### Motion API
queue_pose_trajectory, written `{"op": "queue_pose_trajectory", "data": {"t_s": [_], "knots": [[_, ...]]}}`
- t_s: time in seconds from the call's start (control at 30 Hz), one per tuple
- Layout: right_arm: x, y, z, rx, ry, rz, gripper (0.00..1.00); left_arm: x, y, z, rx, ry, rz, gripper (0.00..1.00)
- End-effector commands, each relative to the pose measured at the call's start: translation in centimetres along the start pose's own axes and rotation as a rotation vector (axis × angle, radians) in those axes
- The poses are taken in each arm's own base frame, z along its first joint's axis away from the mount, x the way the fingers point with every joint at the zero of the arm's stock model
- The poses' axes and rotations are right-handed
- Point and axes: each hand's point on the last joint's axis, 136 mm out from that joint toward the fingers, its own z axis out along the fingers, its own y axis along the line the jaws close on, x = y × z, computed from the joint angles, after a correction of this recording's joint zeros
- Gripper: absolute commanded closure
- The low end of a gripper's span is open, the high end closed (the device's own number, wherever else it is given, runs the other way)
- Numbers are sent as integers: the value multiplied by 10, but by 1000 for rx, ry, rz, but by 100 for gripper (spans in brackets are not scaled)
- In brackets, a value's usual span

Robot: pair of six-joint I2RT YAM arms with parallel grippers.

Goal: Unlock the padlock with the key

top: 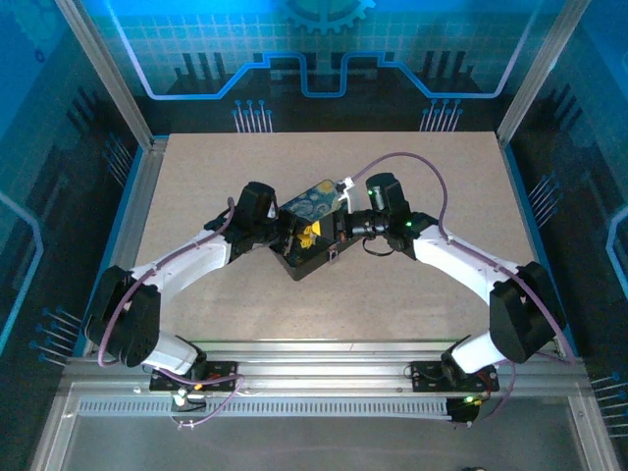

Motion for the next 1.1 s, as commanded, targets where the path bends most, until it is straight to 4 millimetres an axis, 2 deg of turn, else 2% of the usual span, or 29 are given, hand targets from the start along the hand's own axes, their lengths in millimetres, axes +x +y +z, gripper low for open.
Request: {"op": "queue_pose_trajectory", "data": {"t_s": [0.0,0.17,0.43,0.53,0.63,0.77,1.07], "knots": [[-4,10,5,-37,2,-20,100,5,-5,-6,23,27,15,79],[-3,8,6,-33,2,-19,100,7,-5,-6,24,34,18,71],[1,9,13,-24,21,-32,100,9,-8,-6,42,50,12,75],[1,6,13,-13,19,-30,100,11,-8,-6,41,56,17,69],[-1,7,11,-11,9,-36,100,10,-6,-8,35,51,18,68],[-3,8,10,-11,8,-39,100,9,-5,-7,40,51,13,75],[-13,7,-3,2,-35,-40,100,9,-3,-7,38,53,16,69]]}}
